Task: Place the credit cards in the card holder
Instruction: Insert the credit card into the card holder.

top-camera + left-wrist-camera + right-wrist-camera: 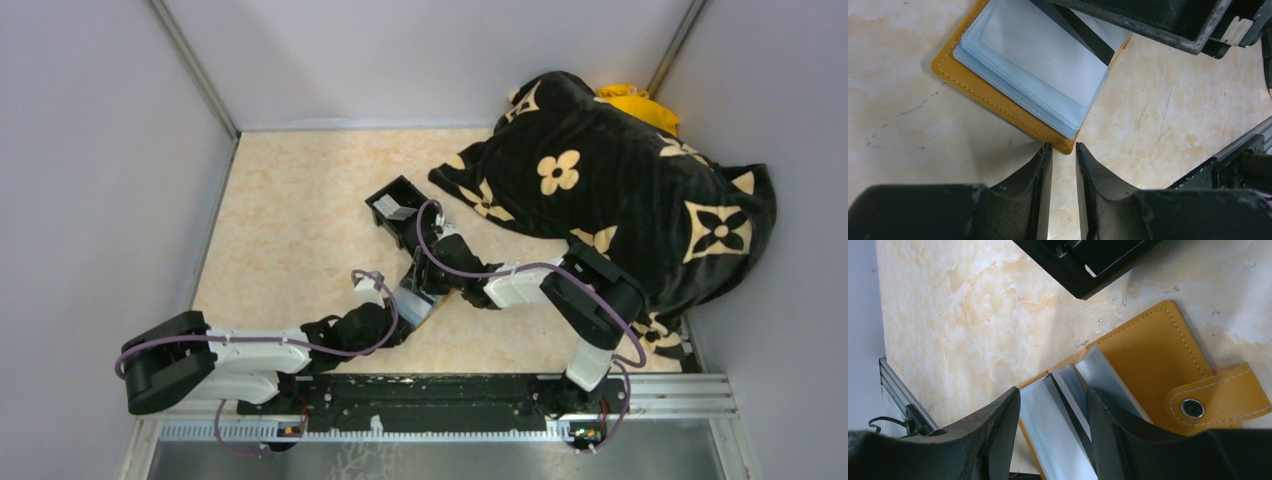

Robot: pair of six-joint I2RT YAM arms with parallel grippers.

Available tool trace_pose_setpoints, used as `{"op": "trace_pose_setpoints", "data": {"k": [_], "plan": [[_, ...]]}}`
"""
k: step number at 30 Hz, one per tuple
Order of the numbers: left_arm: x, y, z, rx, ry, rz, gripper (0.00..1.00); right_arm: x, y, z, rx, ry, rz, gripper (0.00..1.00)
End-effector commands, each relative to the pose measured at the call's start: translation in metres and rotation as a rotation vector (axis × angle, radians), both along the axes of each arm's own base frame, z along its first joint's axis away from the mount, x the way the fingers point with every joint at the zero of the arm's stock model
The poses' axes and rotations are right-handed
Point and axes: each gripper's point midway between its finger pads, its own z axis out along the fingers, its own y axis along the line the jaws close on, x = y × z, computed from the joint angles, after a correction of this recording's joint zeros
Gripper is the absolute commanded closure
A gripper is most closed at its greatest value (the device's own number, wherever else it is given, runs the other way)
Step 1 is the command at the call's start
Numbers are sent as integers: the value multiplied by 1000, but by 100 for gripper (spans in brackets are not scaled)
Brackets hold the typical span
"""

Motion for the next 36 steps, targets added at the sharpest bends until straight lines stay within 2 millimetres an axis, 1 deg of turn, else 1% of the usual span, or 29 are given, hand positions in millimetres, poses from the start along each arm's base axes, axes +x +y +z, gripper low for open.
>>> {"op": "trace_pose_setpoints", "data": {"k": [1, 6, 10, 14, 16, 19, 22, 25, 27, 29, 33, 36], "plan": [[23, -11, 33, -60, -104, 64, 70, -52, -16, -44, -120, 160, 73, 47], [25, -13, 40, -72, -124, 67, 69, -60, -8, -37, -106, 163, 104, 46], [26, -11, 40, -65, -129, 73, 69, -62, -8, -33, -113, 160, 119, 46], [24, -7, 36, -60, -113, 83, 70, -54, -13, -27, -156, 120, 115, 46], [21, -4, 37, -71, -108, 86, 69, -50, -12, -24, -170, 102, 112, 46], [18, 0, 43, -75, -111, 89, 69, -43, -9, -19, -173, 76, 116, 46], [14, 4, 54, -74, -120, 82, 69, -37, -6, -13, -168, 56, 119, 46], [5, 5, 61, -70, -115, 57, 69, -30, -4, -7, -163, 34, 122, 46], [-3, 4, 58, -47, -95, 27, 69, -27, -2, -4, -157, 26, 123, 46], [-13, 3, 52, -11, -64, -8, 69, -23, -2, -1, -152, 18, 124, 46], [-33, 2, 31, 80, 2, -55, 69, -12, -1, 1, -140, 7, 117, 46], [-40, 3, 18, 117, 32, -58, 69, -5, 0, 3, -130, 6, 114, 46]]}}
